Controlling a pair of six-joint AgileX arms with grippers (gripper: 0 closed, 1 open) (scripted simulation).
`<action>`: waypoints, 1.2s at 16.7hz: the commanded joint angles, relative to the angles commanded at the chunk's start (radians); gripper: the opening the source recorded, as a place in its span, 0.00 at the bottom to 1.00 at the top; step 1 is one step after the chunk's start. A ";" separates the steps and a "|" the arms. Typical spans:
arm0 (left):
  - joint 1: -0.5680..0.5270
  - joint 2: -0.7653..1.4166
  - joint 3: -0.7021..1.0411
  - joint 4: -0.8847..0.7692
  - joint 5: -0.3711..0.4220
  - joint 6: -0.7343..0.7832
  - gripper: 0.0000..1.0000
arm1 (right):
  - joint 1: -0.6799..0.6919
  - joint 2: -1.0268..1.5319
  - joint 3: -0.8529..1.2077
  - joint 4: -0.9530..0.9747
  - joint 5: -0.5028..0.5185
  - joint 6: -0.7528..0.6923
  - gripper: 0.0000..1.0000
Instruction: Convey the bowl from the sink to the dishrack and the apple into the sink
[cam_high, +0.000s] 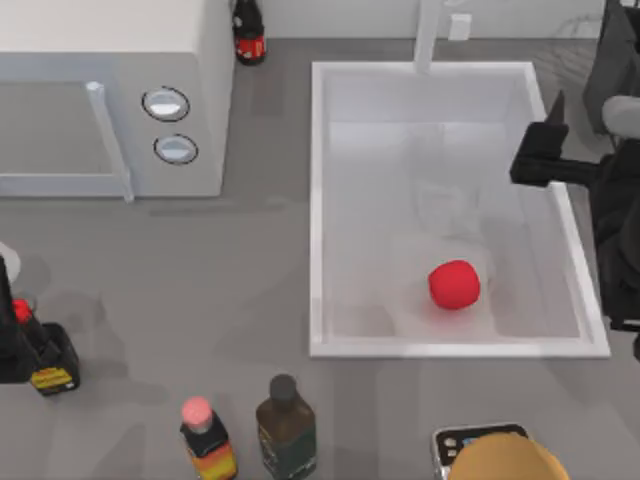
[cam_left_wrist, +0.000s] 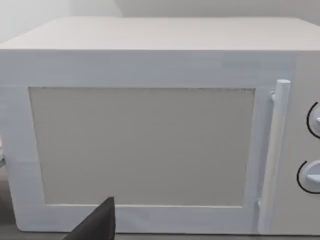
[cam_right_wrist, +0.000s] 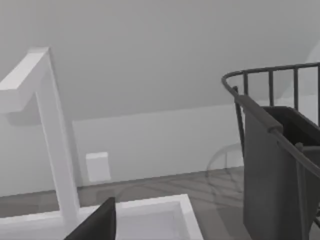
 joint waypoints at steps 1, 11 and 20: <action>0.000 0.000 0.000 0.000 0.000 0.000 1.00 | -0.034 -0.106 -0.026 -0.075 -0.021 0.006 1.00; 0.000 0.000 0.000 0.000 0.000 0.000 1.00 | -0.334 -1.206 -0.325 -0.838 -0.363 -0.013 1.00; 0.000 0.000 0.000 0.000 0.000 0.000 1.00 | -0.435 -1.662 -0.475 -1.178 -0.598 -0.085 1.00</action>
